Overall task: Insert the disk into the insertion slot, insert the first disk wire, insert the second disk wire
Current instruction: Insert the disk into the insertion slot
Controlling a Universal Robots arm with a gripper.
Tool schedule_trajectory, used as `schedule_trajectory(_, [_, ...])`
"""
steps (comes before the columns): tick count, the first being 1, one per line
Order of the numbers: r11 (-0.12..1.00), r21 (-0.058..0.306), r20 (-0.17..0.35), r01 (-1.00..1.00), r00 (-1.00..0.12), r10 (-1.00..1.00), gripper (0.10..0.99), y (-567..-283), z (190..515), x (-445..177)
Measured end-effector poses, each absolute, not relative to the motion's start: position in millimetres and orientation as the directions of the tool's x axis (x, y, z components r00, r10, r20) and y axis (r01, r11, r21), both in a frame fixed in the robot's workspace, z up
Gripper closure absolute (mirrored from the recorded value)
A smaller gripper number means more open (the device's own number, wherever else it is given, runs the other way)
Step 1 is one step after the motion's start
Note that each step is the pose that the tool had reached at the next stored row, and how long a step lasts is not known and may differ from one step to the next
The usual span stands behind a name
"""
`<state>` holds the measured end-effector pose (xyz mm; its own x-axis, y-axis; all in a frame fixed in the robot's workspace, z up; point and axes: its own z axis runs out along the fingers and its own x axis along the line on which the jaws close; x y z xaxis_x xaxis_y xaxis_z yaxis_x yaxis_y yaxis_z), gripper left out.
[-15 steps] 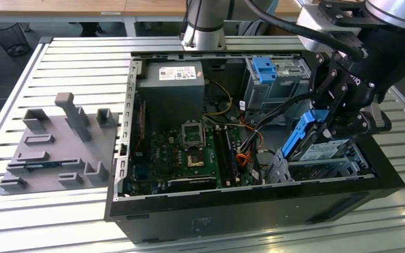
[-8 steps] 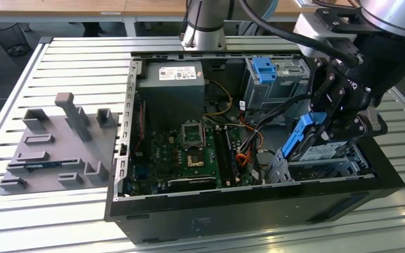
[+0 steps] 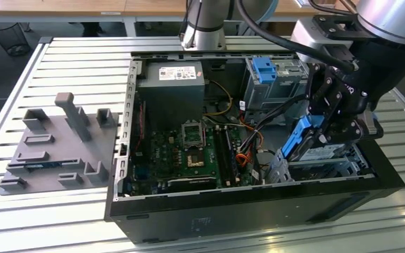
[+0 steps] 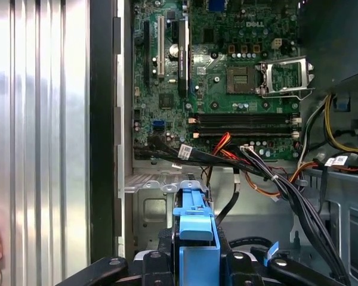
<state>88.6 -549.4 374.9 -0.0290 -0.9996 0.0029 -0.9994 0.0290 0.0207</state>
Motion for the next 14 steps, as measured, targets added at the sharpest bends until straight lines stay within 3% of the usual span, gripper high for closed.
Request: schedule_trajectory(14, [0.029, 0.021, 0.003, -0.999, -0.029, -1.0, 0.722, -549, 359, 89])
